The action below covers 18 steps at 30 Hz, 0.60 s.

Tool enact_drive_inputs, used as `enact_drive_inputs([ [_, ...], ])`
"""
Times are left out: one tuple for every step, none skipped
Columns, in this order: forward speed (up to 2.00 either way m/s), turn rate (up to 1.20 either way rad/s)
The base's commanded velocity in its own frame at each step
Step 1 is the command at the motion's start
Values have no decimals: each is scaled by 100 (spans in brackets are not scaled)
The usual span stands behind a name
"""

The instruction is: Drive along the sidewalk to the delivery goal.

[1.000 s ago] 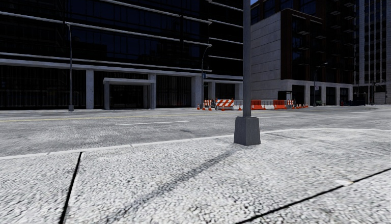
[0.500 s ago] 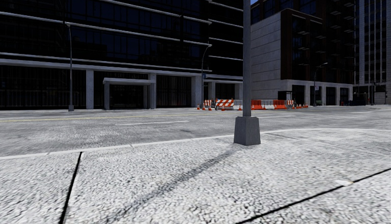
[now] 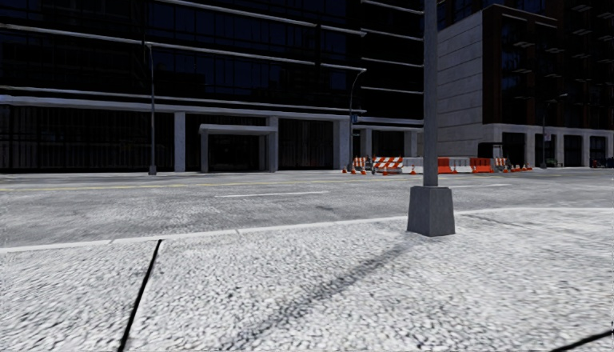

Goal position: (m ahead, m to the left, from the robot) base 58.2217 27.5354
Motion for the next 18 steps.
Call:
enact_drive_inputs([
  [60, 49],
  [61, 49],
  [63, 54],
  [66, 60],
  [66, 63],
  [67, 64],
  [67, 64],
  [69, 64],
  [70, 64],
  [72, 64],
  [74, 65],
  [74, 66],
  [74, 66],
  [78, 66],
  [79, 67],
  [80, 67],
  [80, 67],
  [80, 67],
])
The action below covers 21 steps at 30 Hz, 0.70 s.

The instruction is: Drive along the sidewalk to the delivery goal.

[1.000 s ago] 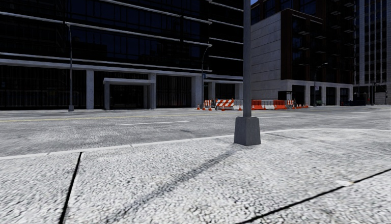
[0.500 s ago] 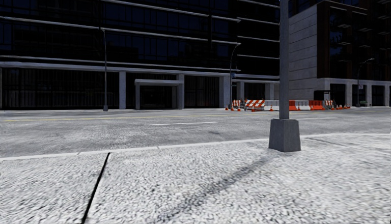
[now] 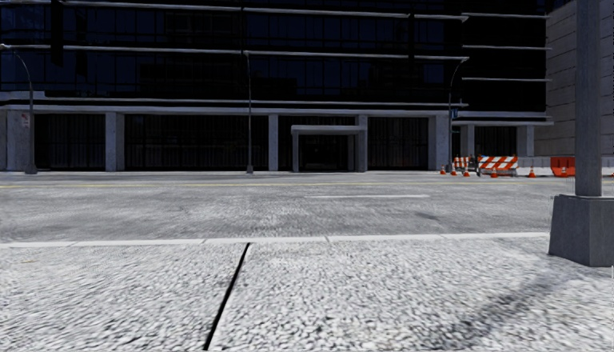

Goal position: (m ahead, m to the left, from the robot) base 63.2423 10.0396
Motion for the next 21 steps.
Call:
enact_drive_inputs([
  [80, 67],
  [80, 67],
  [80, 67],
  [80, 67],
  [80, 67],
  [81, 67],
  [81, 67],
  [81, 67],
  [81, 67],
  [81, 67],
  [81, 67],
  [81, 67],
  [81, 67],
  [81, 67],
  [81, 67],
  [81, 67],
  [81, 67],
  [81, 67],
  [81, 68],
  [81, 68],
  [81, 71],
])
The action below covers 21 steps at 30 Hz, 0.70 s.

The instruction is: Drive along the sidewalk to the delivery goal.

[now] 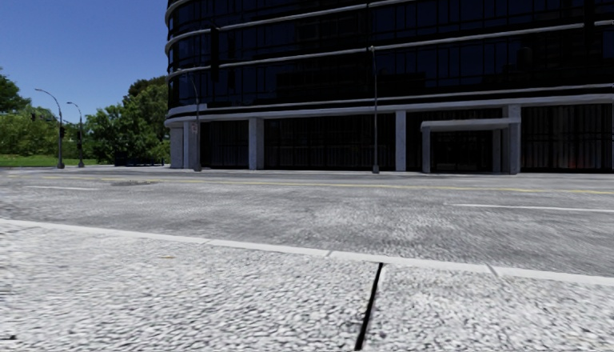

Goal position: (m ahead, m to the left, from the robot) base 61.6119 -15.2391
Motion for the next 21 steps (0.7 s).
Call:
enact_drive_inputs([
  [81, 71],
  [81, 72],
  [81, 72],
  [81, 72],
  [81, 72],
  [81, 72],
  [82, 72],
  [83, 72],
  [83, 72],
  [89, 72],
  [93, 72],
  [94, 72],
  [95, 72],
  [95, 72],
  [95, 72],
  [95, 72],
  [95, 72],
  [96, 72],
  [97, 72],
  [97, 72],
  [98, 72],
])
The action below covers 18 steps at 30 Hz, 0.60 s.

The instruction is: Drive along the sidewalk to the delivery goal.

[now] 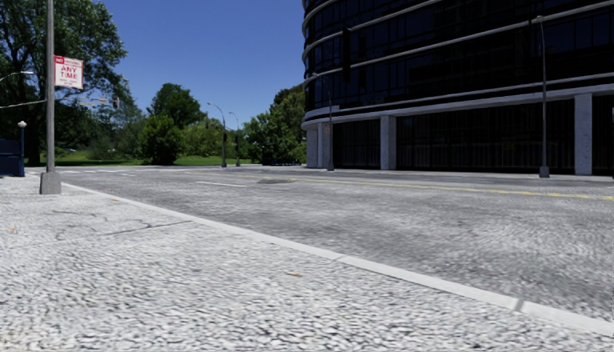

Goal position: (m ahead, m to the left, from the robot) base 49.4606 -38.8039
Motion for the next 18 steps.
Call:
enact_drive_inputs([
  [99, 72],
  [100, 72],
  [101, 72],
  [102, 72],
  [102, 72],
  [102, 72],
  [102, 72],
  [102, 72],
  [103, 72],
  [104, 72],
  [104, 72],
  [104, 72],
  [104, 72],
  [104, 72],
  [104, 72],
  [104, 72],
  [105, 72],
  [105, 72],
])
